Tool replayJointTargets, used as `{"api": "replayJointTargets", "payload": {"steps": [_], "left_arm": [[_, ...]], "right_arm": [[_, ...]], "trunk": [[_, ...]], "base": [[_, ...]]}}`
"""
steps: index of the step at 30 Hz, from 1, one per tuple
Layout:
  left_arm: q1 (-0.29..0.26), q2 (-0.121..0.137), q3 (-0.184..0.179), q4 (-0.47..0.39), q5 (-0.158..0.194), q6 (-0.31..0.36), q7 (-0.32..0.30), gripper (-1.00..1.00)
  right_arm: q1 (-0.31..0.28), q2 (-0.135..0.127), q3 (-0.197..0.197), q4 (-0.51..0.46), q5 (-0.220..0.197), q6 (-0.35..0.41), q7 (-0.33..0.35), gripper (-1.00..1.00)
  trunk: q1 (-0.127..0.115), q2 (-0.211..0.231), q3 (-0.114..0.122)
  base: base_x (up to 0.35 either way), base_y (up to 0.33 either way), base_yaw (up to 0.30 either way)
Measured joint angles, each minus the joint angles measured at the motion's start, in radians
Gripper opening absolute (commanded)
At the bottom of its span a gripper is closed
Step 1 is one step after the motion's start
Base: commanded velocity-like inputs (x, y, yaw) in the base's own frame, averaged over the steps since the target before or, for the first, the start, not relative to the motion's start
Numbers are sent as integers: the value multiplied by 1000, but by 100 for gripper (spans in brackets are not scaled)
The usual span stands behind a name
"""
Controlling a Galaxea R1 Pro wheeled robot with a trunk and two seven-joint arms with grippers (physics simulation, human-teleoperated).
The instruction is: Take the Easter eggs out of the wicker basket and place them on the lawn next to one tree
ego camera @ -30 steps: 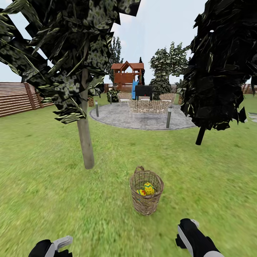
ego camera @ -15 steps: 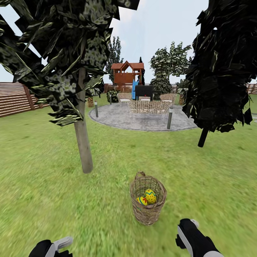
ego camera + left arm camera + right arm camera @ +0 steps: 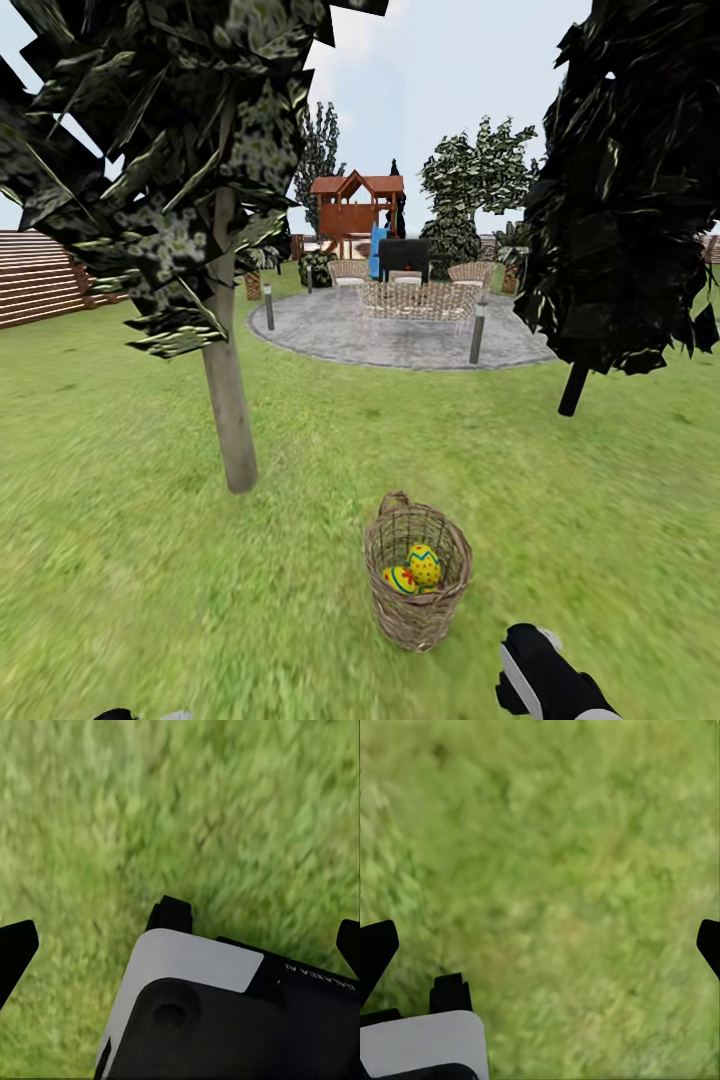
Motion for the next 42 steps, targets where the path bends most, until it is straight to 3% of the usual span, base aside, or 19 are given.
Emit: {"api": "replayJointTargets", "payload": {"steps": [13, 15, 18, 20, 22, 27, 42], "left_arm": [[0, -7, 0, 33, 3, -1, 0, 100], [0, -6, -1, 33, 3, -1, 0, 100], [0, -6, 0, 32, 3, -1, 0, 100], [0, -5, 0, 32, 3, -1, 0, 100], [0, -4, 0, 32, 4, -1, 0, 100], [0, -4, 0, 31, 4, -2, 0, 100], [0, -1, 1, 29, 2, -8, -1, 100]], "right_arm": [[0, -8, -4, -8, 10, -30, -20, 100], [0, -11, -5, -10, 10, -73, -60, 100], [0, -14, -5, -11, 6, -100, -188, 100], [0, -13, -4, -8, 1, -103, -234, 100], [0, -9, -2, -4, 0, -102, -223, 100], [0, -7, 1, -2, 7, -98, -106, 100], [0, -2, 4, 1, 11, -97, -89, 100]], "trunk": [[0, 0, 0], [0, 0, 0], [0, 0, 0], [0, 0, 0], [0, 0, 0], [0, 0, 0], [0, 0, 0]], "base": [[155, 0, 0], [124, 0, 0], [122, 0, 0], [120, 0, 0], [109, 0, 0], [90, 0, 0], [143, 0, 0]]}}
